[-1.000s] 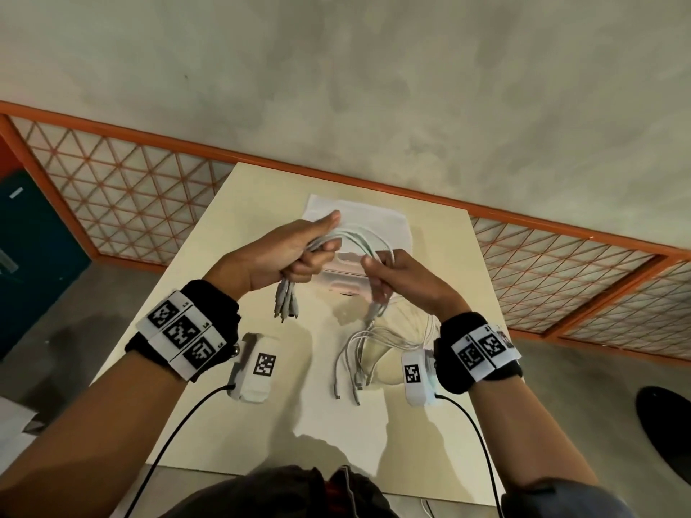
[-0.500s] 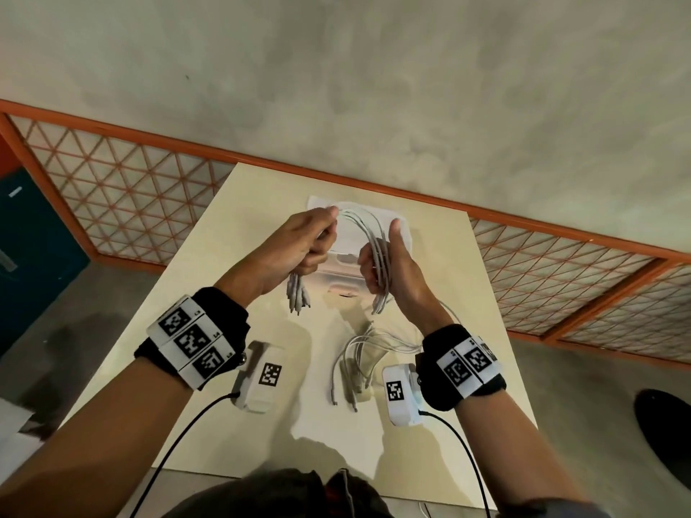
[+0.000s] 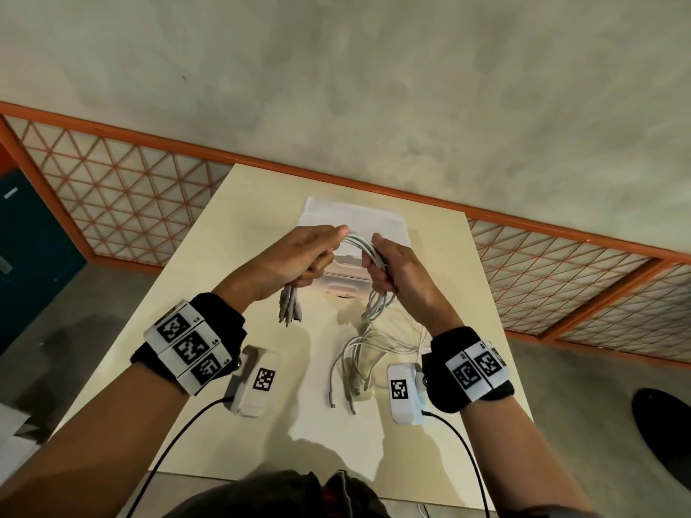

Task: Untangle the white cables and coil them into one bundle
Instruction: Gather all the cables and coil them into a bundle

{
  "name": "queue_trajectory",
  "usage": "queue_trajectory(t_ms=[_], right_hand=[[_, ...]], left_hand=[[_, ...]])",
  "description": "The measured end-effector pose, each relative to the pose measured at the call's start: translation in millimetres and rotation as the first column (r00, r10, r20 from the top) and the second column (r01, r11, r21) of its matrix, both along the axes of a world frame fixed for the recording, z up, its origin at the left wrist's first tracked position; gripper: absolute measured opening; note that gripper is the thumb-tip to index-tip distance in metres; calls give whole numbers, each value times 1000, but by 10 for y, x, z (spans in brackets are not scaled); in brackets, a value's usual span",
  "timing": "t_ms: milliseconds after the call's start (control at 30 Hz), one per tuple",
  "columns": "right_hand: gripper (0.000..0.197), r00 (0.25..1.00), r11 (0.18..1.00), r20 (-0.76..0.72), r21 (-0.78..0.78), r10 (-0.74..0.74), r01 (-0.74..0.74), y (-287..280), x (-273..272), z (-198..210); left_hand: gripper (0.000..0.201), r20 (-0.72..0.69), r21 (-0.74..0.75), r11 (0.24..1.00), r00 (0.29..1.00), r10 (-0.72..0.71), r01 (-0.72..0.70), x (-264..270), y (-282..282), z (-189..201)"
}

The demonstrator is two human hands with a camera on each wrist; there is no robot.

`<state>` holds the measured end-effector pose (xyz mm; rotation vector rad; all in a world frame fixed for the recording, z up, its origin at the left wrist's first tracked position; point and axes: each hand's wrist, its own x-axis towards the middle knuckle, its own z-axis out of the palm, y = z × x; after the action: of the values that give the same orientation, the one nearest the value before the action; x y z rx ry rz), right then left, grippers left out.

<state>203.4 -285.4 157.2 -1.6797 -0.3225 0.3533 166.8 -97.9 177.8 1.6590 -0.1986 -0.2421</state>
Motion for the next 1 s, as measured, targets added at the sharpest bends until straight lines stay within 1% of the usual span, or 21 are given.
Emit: queue_trajectory(t_ms=[67,167,233,267,333,400,500,633,700,833,933,1000], right_hand=[[44,997,998,48,-17,54,-53,-20,-12,29],[49,991,993,66,-40,117,-115,-8,-44,67],[56,991,990,65,-81,120,-115,22,-68,40],[58,991,989,62,-99,119,-113,36,-77,-2],[57,992,987,15,-101,125,-123,54,-91,-109],[54,991,990,-60,-63,120,-124,70,-97,-225],[49,992,997,-108,-44,58,-64,99,-117,-276],[47,991,995,-134,100,-4,18,156,-113,-146],[46,991,992,-134,126,-9,26,197,-117,-77],[48,994,998,-107,56,-4,10,299,-167,9],[49,996,1000,-83,-22,6,-8,346,-197,48],[51,997,997,-72,-76,15,-21,368,-232,68]], left_hand=[[40,41,-47,997,997,58,-56,23,6,4],[41,35,-207,961,981,192,-181,71,-15,47],[40,11,-306,928,974,225,-211,101,-24,77],[39,0,-332,919,974,227,-214,110,-22,78],[39,-22,-371,902,973,229,-221,120,-11,48],[39,-50,-402,884,970,239,-238,121,20,11],[38,-54,-408,880,968,243,-244,118,40,-38],[40,6,-354,905,967,255,-237,112,-17,-92],[41,22,-323,915,964,264,-243,99,-86,-103],[41,109,-230,946,961,256,-226,51,-241,-109],[41,129,-216,949,957,259,-228,35,-277,-107],[40,167,-182,956,951,261,-230,40,-268,-113]])
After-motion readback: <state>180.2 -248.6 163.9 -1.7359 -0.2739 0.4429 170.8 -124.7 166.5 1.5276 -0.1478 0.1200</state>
